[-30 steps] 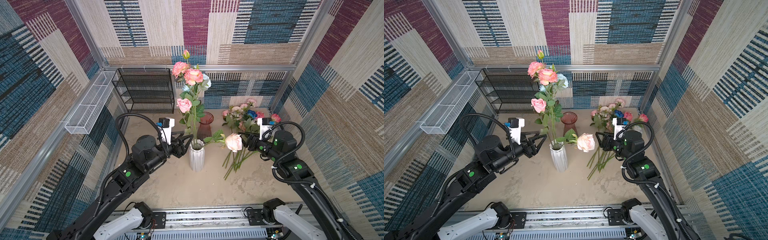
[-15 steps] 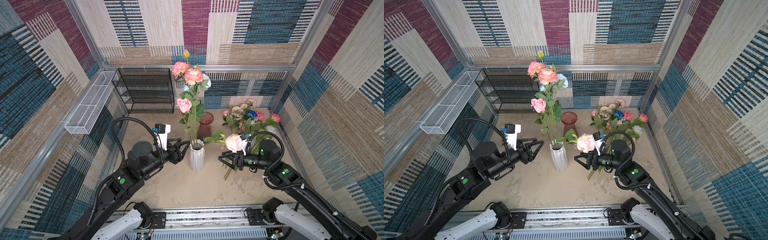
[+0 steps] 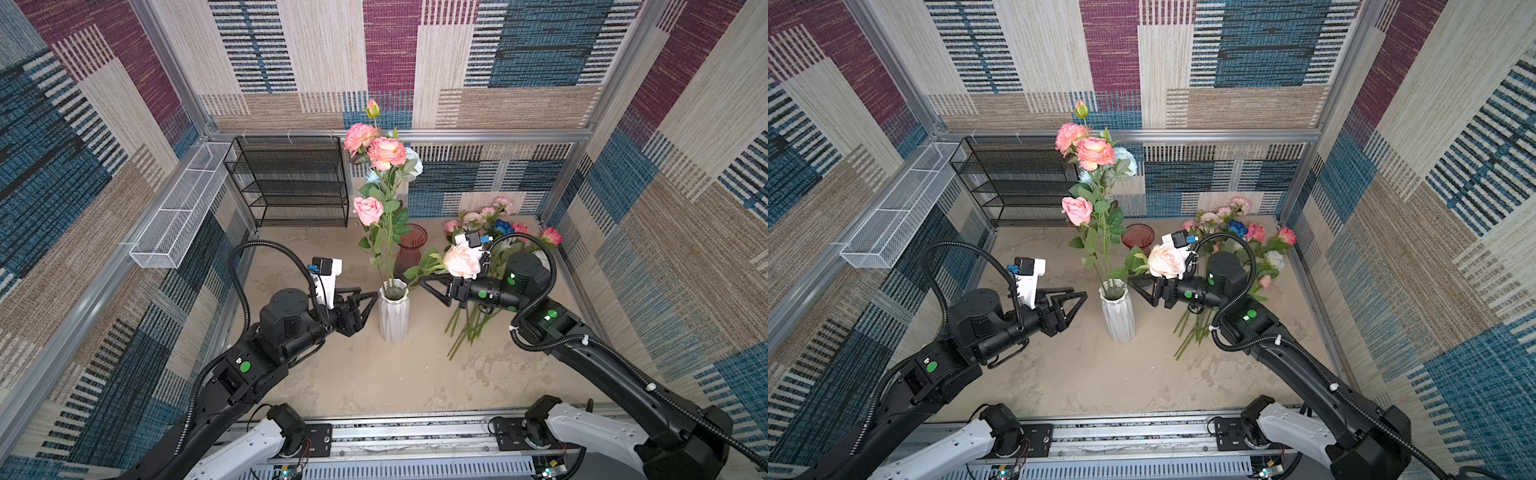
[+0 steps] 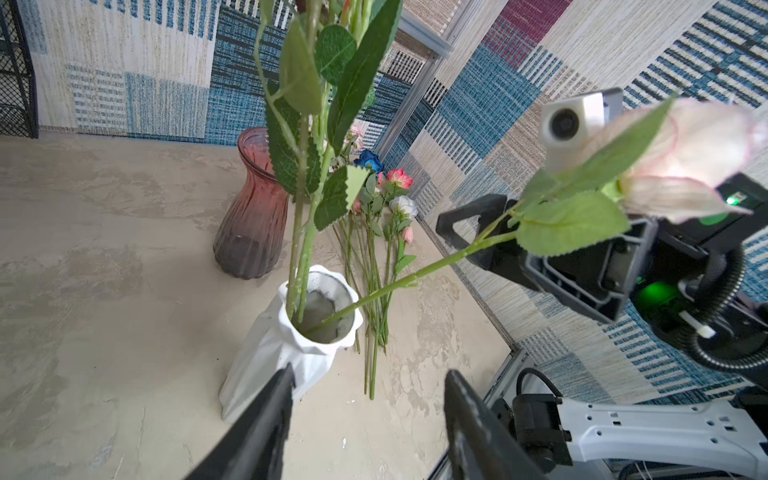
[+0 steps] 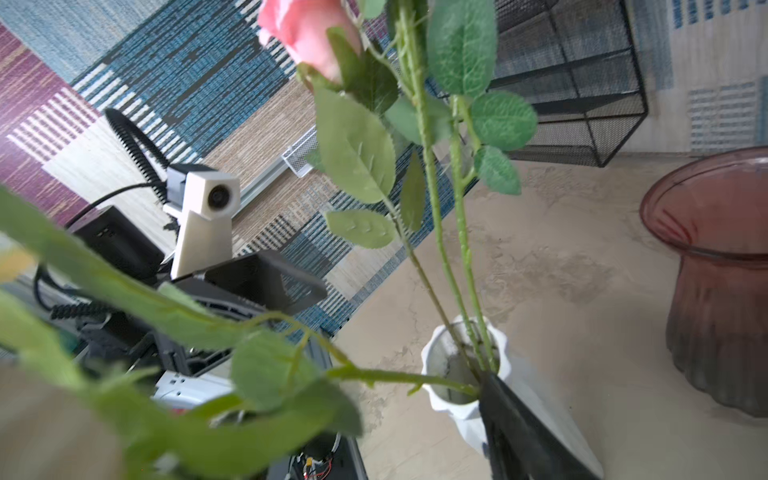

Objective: Arrange the flowers into the vase
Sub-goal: 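Grasp the pale pink rose stem with the right gripper, then lift the pale pink rose into the white vase and open the right gripper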

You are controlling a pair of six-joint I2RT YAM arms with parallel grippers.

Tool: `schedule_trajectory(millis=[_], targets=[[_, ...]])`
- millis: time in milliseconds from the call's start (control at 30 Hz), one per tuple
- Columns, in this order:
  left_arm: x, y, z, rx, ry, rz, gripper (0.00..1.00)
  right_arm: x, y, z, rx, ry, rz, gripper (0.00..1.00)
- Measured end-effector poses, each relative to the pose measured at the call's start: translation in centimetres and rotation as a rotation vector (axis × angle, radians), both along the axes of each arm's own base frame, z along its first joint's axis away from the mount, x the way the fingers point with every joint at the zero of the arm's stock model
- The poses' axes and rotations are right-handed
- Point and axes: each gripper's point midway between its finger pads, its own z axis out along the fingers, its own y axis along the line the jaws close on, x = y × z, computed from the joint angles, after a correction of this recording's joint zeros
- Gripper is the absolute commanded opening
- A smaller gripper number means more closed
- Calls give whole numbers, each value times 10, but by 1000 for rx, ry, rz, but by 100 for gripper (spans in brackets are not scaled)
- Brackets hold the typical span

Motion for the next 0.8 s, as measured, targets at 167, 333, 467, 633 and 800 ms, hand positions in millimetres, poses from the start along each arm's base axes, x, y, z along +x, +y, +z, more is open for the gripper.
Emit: schedule_trajectory(millis=[167,333,467,633,800], targets=[[-2,1,-8,2,18,-2,56,34,2,15,-18,-33,-94,58],[-4,-3,-18,10,44,-23,56,65,8,19,-44,-17,-158,72],[-4,-5,-24,20,60,-33,55,81,13,16,-77,10,-181,76],[-6,-8,-30,26,80,-49,53,95,13,-5,-124,86,-210,86],[-6,-9,-31,21,87,-54,53,85,10,-11,-136,104,-184,91]])
